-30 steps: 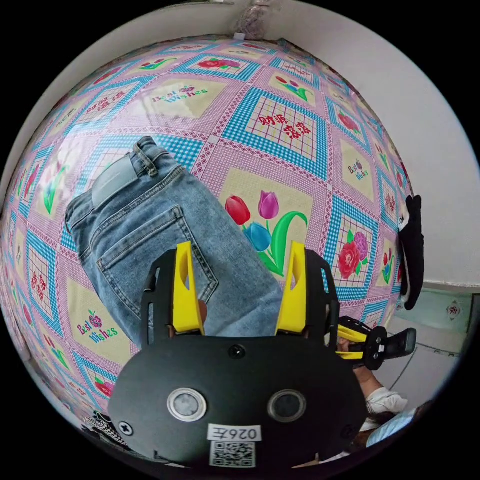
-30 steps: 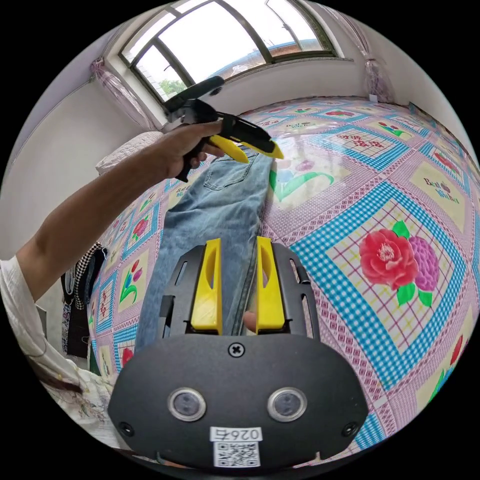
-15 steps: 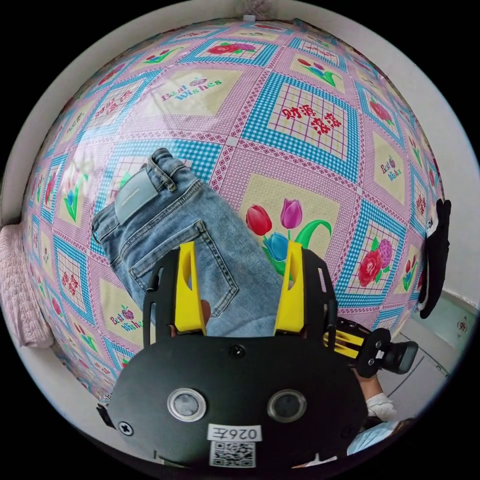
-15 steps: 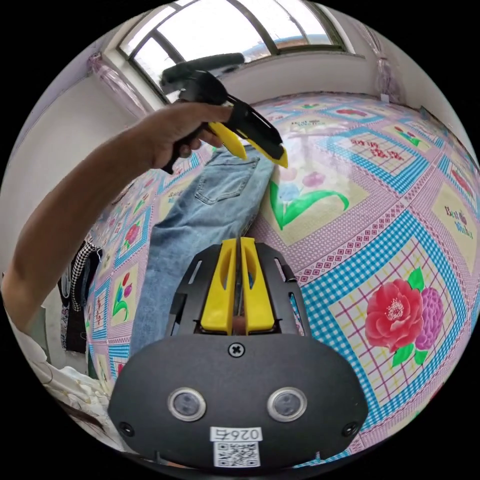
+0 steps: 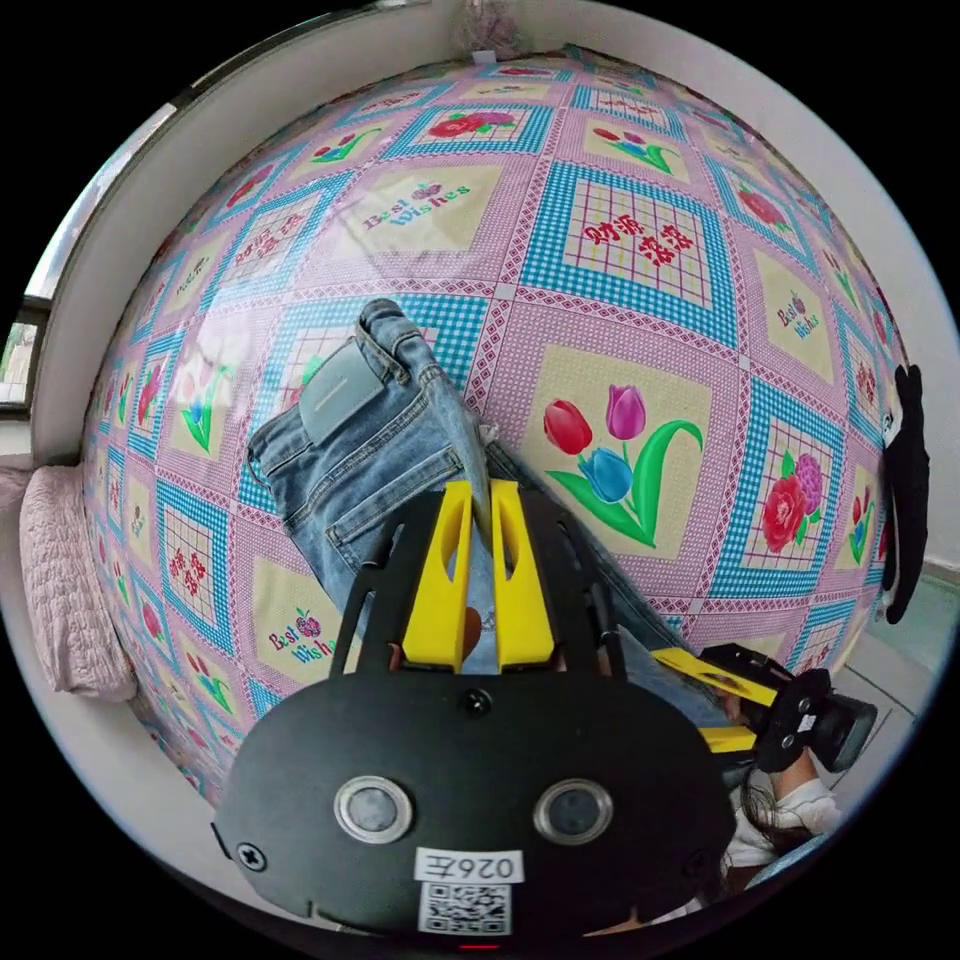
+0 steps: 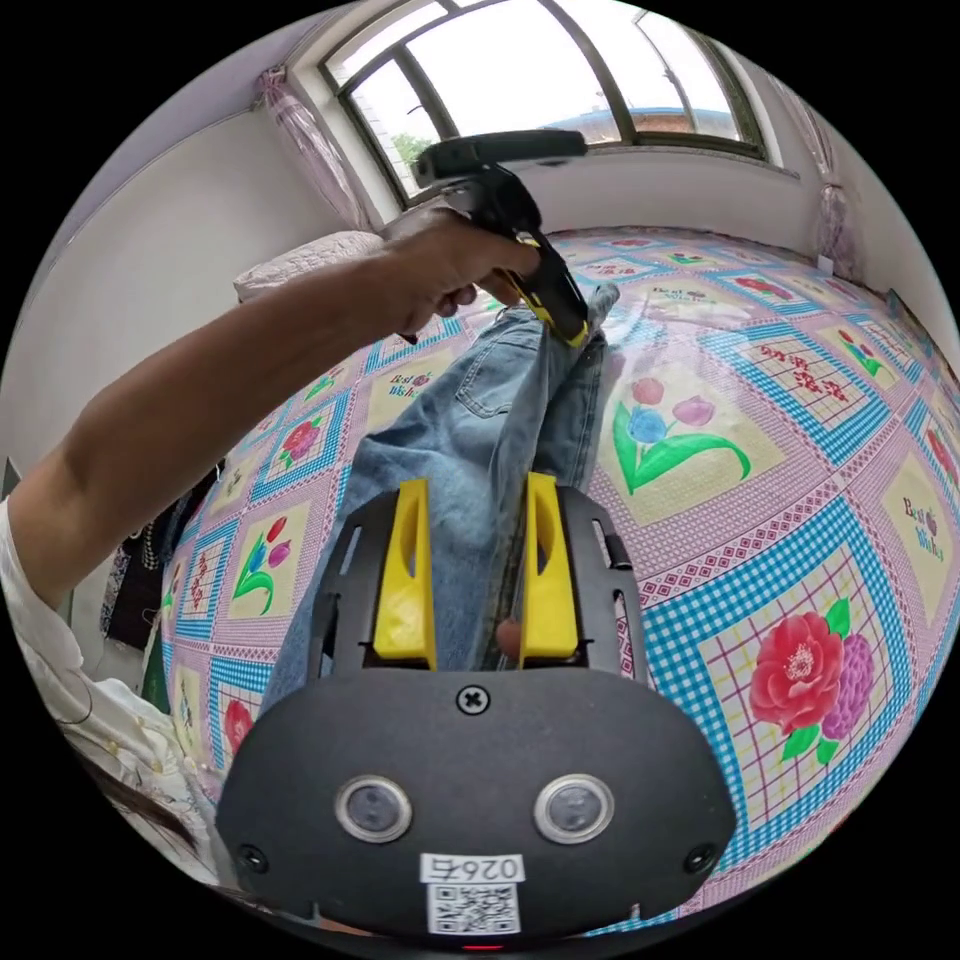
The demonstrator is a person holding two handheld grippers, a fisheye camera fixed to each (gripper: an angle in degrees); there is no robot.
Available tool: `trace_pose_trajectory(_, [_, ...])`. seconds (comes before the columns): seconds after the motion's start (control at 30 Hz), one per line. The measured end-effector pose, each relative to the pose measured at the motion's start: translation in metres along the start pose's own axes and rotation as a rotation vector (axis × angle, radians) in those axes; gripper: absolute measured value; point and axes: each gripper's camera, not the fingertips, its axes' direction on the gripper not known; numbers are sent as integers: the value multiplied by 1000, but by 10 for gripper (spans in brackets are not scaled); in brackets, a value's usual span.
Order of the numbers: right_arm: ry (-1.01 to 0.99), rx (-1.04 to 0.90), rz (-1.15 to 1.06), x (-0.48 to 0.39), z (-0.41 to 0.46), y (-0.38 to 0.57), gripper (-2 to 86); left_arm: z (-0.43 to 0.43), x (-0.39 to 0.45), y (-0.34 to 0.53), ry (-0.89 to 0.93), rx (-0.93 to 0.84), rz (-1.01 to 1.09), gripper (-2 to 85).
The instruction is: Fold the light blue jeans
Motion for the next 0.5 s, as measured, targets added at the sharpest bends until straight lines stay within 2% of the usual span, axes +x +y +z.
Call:
trace_pose_trajectory(0.13, [31,-124,-51,-4,15,-8,41,-21,-58,44,213,83,-98,16])
trace_pose_trajectory(0.2, [10,-127,-61,-7,12,-12,13,-34,-77,66,243,99,-112,15])
trace_pose_trajectory(0.27, [-47,-108,-96,-14,3,-19,-3,-54,-90,93,238,127,-112,15])
trace_pose_trajectory(0.4, [-191,-77,-153,-25,-10,-35,-6,-109,-98,148,102,169,-88,17])
trace_pose_trajectory(0.5, [-302,-53,-138,-15,-14,-46,-6,-119,-93,138,66,172,-86,24])
